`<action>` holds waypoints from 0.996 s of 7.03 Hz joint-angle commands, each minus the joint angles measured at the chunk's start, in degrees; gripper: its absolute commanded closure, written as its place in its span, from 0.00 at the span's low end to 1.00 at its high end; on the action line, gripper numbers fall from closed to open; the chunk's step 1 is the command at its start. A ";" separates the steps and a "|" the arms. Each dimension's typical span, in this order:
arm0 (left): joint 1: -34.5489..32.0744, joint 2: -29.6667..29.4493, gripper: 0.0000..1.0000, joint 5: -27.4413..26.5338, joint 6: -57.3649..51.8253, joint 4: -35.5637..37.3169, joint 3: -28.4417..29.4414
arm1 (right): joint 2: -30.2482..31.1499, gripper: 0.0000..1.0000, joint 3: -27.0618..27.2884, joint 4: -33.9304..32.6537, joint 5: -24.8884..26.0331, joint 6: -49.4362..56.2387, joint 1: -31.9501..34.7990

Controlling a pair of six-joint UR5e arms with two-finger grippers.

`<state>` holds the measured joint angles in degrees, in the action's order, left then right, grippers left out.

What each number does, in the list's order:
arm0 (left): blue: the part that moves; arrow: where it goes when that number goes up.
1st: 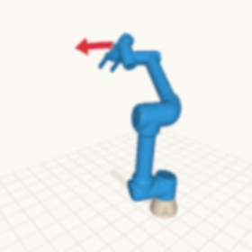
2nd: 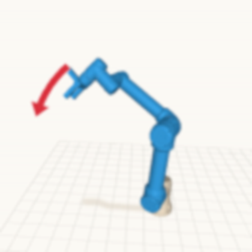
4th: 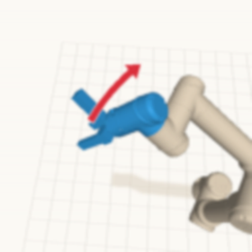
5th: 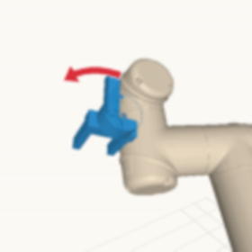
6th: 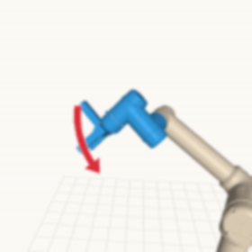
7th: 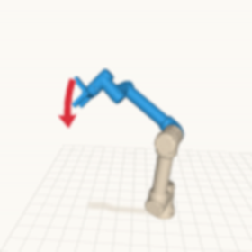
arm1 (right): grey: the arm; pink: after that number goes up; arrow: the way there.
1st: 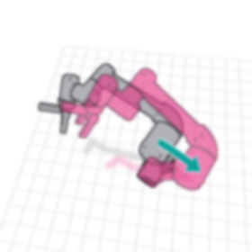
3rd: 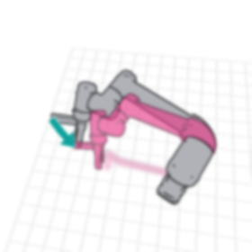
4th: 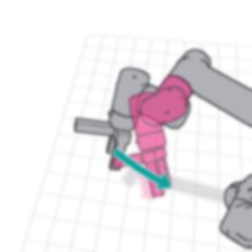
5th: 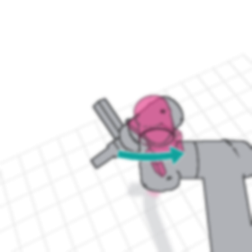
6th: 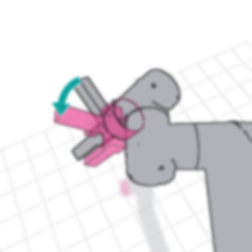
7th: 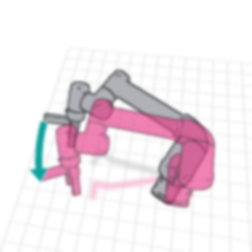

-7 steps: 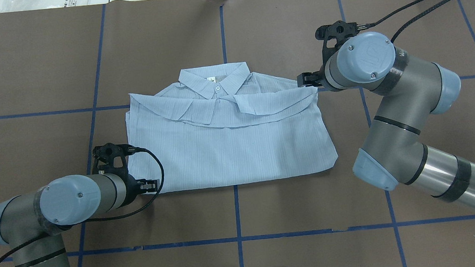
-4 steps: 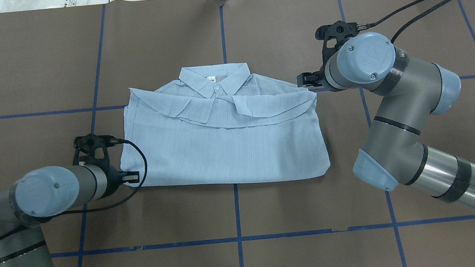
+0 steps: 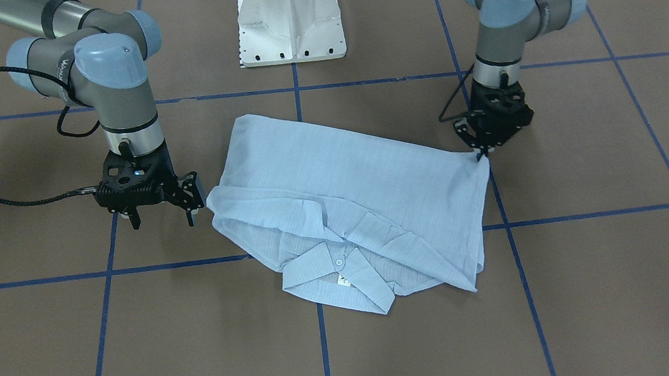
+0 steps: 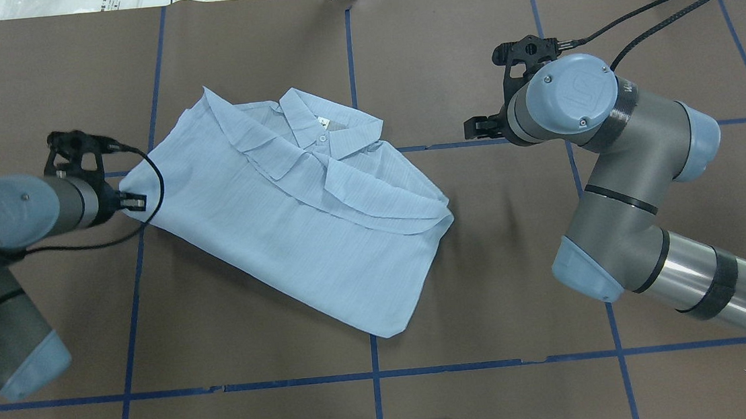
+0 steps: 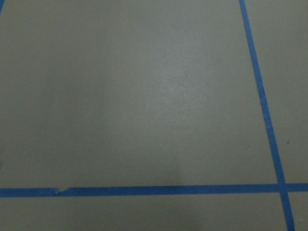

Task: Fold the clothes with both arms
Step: 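Drag the folded shirt with the left gripper, rotating it away from the robot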

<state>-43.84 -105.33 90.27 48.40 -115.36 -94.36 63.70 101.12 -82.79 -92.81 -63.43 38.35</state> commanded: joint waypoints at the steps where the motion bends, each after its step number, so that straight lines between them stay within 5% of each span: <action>1: -6.42 -13.54 1.00 0.08 -4.54 -6.68 19.57 | -0.50 0.00 0.13 0.00 0.00 -0.03 -0.21; 3: -8.28 -27.32 1.00 0.16 -4.55 -10.67 36.46 | -0.59 0.00 0.92 0.00 0.09 -0.47 -0.21; 4: -8.81 -27.39 1.00 0.60 -6.29 -11.02 36.36 | -0.94 0.00 1.01 0.00 0.09 -0.56 -0.29; 5: -9.16 -26.26 0.01 1.39 -11.09 -16.60 36.10 | -1.81 0.00 0.57 0.00 0.09 -1.34 -0.90; 7: -9.95 -21.34 0.00 9.37 -11.40 -18.76 29.80 | -9.07 0.00 -3.44 -0.35 0.18 -13.75 -2.92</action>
<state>-53.41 -128.74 96.31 37.51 -133.07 -61.20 58.77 100.30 -82.92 -92.67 -69.83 36.60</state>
